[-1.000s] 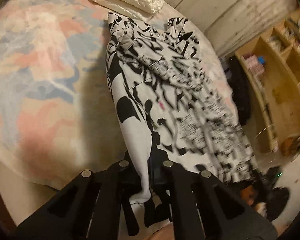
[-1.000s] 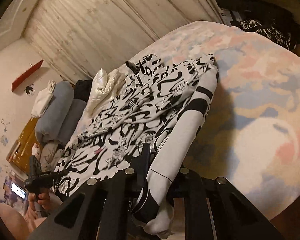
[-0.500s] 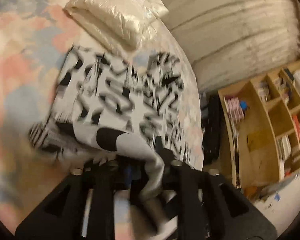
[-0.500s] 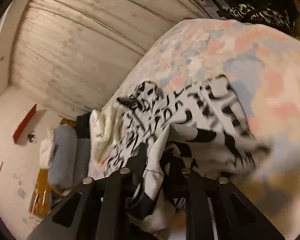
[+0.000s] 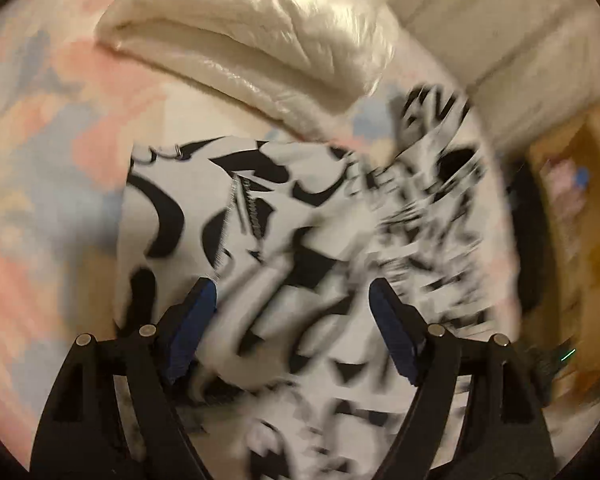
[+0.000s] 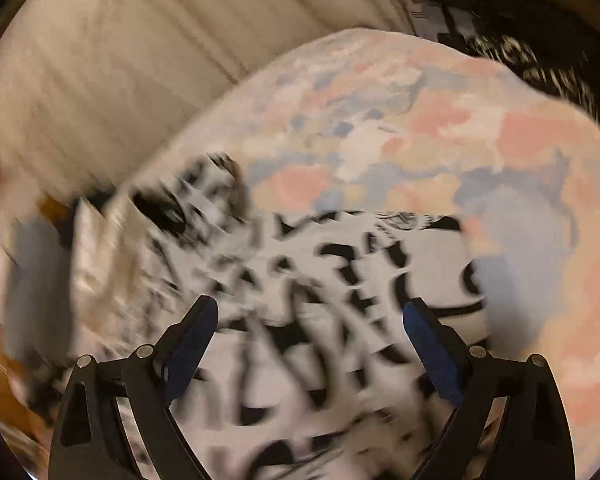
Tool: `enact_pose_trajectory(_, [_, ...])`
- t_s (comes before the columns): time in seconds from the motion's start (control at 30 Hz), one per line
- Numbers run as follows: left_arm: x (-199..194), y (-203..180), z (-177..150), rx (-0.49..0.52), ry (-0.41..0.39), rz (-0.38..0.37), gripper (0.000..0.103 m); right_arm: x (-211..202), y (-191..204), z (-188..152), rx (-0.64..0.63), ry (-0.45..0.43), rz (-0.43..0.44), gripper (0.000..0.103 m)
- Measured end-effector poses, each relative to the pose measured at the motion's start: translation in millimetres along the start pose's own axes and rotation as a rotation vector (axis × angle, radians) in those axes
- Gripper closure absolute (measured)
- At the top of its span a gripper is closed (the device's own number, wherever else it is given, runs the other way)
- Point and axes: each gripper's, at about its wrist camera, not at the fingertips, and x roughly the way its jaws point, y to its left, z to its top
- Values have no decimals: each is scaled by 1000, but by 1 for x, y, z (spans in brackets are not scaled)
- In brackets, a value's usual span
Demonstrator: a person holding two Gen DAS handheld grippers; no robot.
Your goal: Fold large clothes
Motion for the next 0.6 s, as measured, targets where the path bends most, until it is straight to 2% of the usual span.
enact_pose_trajectory(0.07, [15,-6,1,80,15,60,26,22,0,5,-43,45,-5,13])
enact_pose_trajectory(0.17, [32,-16,-1,185,24,136,26,48,11,8,-129,89,-10,27])
enact_pose_trajectory(0.27, [42,-32,-3,292,-10,189,28,70,28,8,-235,103,-45,37])
enact_pose_trajectory(0.3, [42,-36,-2,309,-22,193,33,74,33,1,-262,106,-57,48])
enact_pose_trajectory(0.37, [44,-44,-6,330,-33,147,72,80,42,-1,-311,100,-91,58])
enact_pose_trajectory(0.43, [41,-54,-14,358,-88,176,83,79,47,-6,-346,71,-122,79])
enact_pose_trajectory(0.47, [38,-62,-22,398,-132,225,90,77,48,-11,-354,56,-135,85])
enact_pose_trajectory(0.5, [36,-66,-27,419,-155,244,92,72,48,-11,-354,31,-149,92])
enact_pose_trajectory(0.57, [23,-78,-39,463,-238,280,96,56,50,-12,-343,-44,-175,95])
enact_pose_trajectory(0.6, [15,-84,-42,474,-280,285,96,41,55,-26,-344,-76,-176,96])
